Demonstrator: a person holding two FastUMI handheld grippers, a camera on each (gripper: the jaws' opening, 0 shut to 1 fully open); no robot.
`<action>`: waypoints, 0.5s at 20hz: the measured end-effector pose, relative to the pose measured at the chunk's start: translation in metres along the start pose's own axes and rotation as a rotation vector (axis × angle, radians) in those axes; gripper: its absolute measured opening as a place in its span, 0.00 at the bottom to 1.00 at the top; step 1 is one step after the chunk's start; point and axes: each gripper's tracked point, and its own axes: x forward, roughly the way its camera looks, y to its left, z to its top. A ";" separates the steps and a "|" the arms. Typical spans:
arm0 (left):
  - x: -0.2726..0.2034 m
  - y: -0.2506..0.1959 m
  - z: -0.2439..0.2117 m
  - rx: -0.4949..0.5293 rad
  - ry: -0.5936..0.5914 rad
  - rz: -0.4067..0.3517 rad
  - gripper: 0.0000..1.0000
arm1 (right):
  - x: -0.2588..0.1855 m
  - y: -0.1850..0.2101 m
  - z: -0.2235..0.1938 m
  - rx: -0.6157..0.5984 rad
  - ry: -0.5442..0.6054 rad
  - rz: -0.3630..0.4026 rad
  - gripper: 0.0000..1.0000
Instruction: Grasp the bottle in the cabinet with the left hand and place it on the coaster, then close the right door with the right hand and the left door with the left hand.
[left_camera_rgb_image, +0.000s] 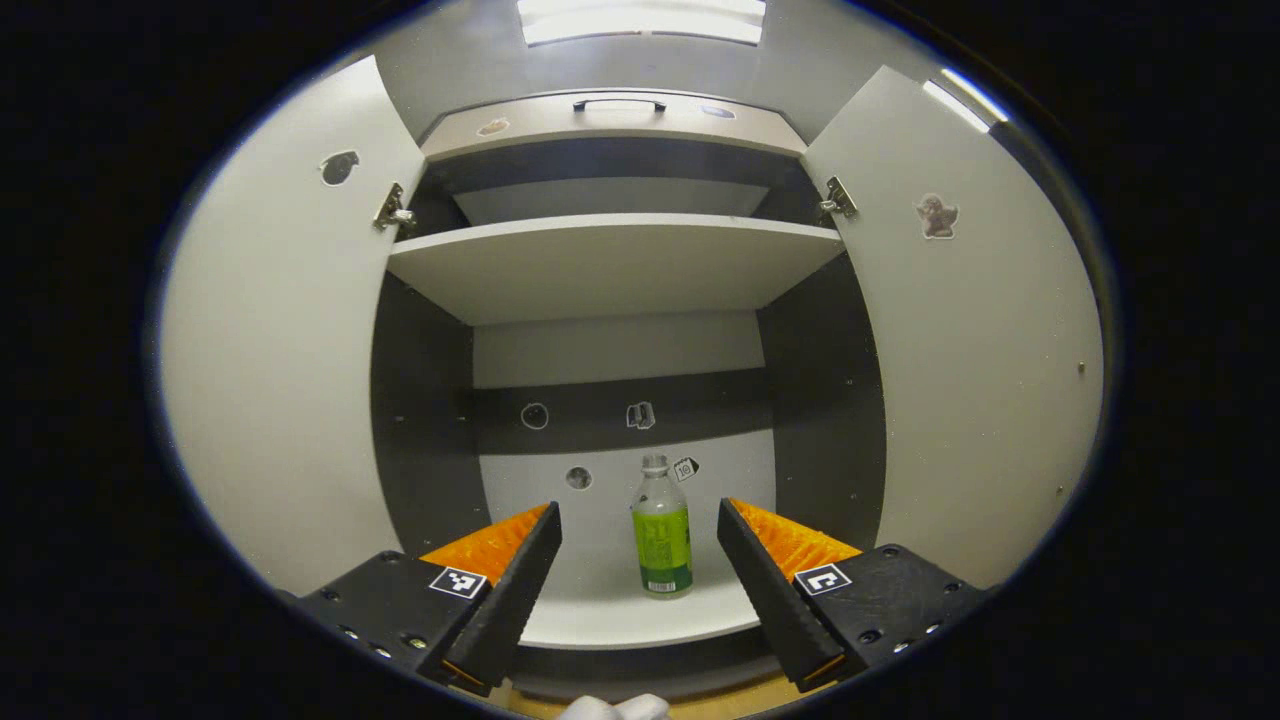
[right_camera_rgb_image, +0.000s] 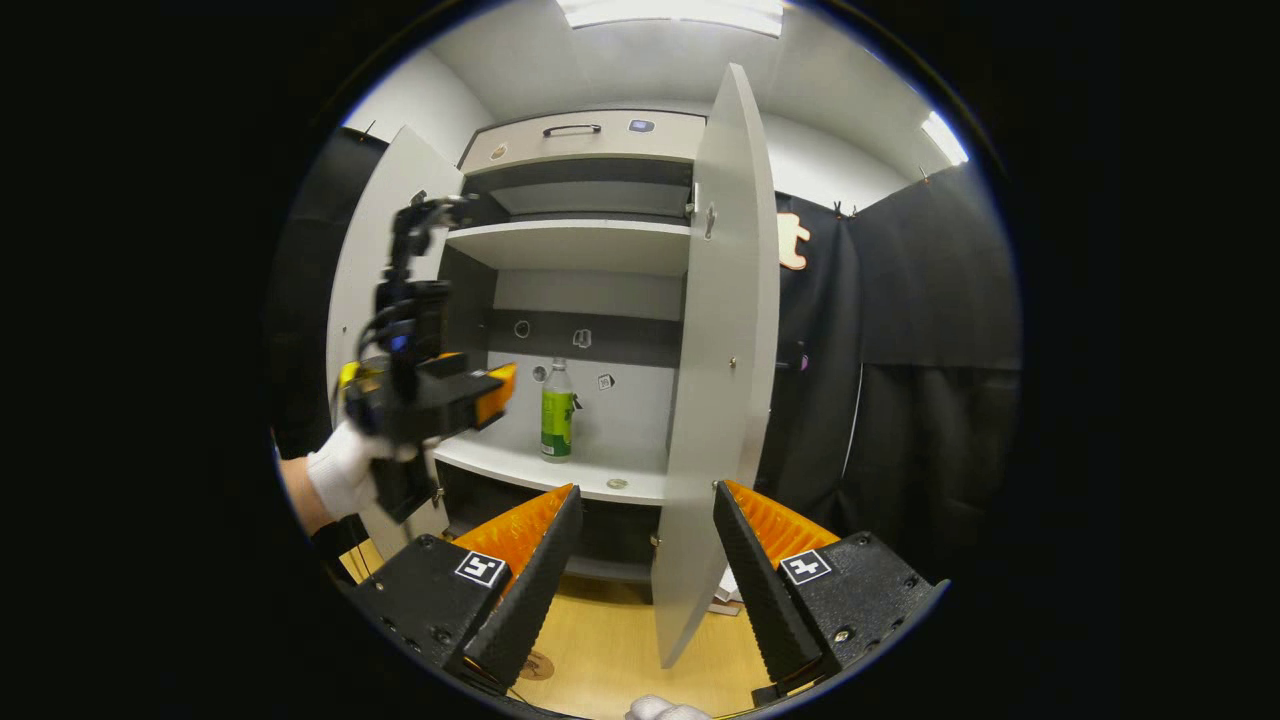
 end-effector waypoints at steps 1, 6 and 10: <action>0.017 -0.005 0.000 -0.001 -0.006 -0.005 0.96 | -0.002 -0.001 0.000 -0.005 0.005 -0.005 0.82; 0.086 -0.021 -0.024 -0.041 0.025 0.014 0.96 | -0.011 -0.004 -0.002 0.000 0.033 -0.013 0.82; 0.125 -0.022 -0.064 -0.019 0.095 0.063 0.96 | -0.014 -0.013 -0.010 -0.004 0.054 -0.029 0.82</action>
